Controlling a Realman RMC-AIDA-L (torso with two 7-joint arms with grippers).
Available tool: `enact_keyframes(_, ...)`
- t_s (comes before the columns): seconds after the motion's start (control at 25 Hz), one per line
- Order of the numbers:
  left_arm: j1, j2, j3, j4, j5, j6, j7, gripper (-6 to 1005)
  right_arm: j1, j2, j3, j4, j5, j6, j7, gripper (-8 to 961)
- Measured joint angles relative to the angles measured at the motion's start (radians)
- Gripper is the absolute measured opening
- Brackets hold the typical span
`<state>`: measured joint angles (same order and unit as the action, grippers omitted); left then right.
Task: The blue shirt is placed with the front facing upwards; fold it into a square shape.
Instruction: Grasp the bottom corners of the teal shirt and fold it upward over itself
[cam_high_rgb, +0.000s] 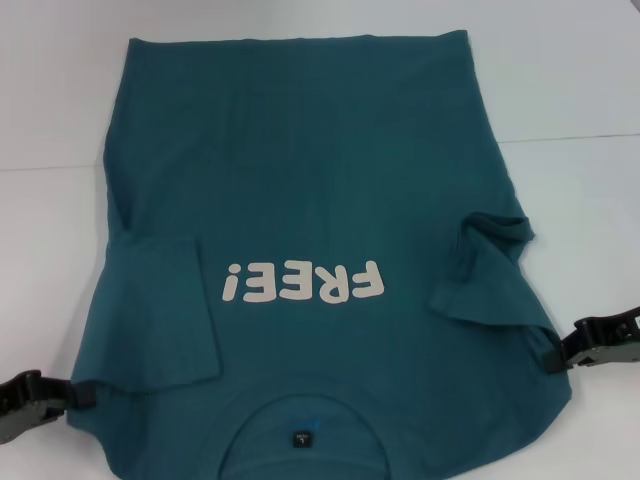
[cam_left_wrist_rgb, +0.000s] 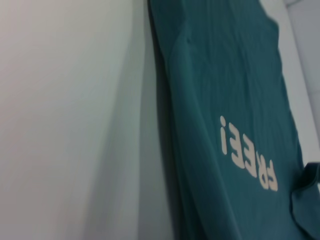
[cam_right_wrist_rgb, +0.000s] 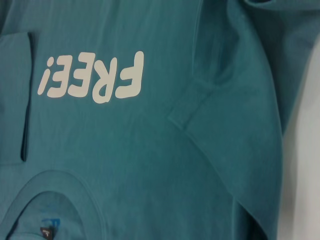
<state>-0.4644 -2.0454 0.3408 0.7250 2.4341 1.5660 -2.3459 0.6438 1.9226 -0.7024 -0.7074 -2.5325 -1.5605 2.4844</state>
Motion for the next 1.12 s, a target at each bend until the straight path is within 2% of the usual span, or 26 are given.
enact_keyframes(0.48, 0.014, 0.004, 0.001, 0.078, 0.129, 0.152, 0.002, 29, -0.041, -0.027, -0.008, -0.013, -0.004, -0.115, -0.004, 21)
enact_keyframes(1.12, 0.070, -0.004, 0.001, 0.135, 0.194, 0.294, 0.023, 30, -0.125, -0.008, -0.004, -0.072, -0.046, -0.222, -0.039, 37)
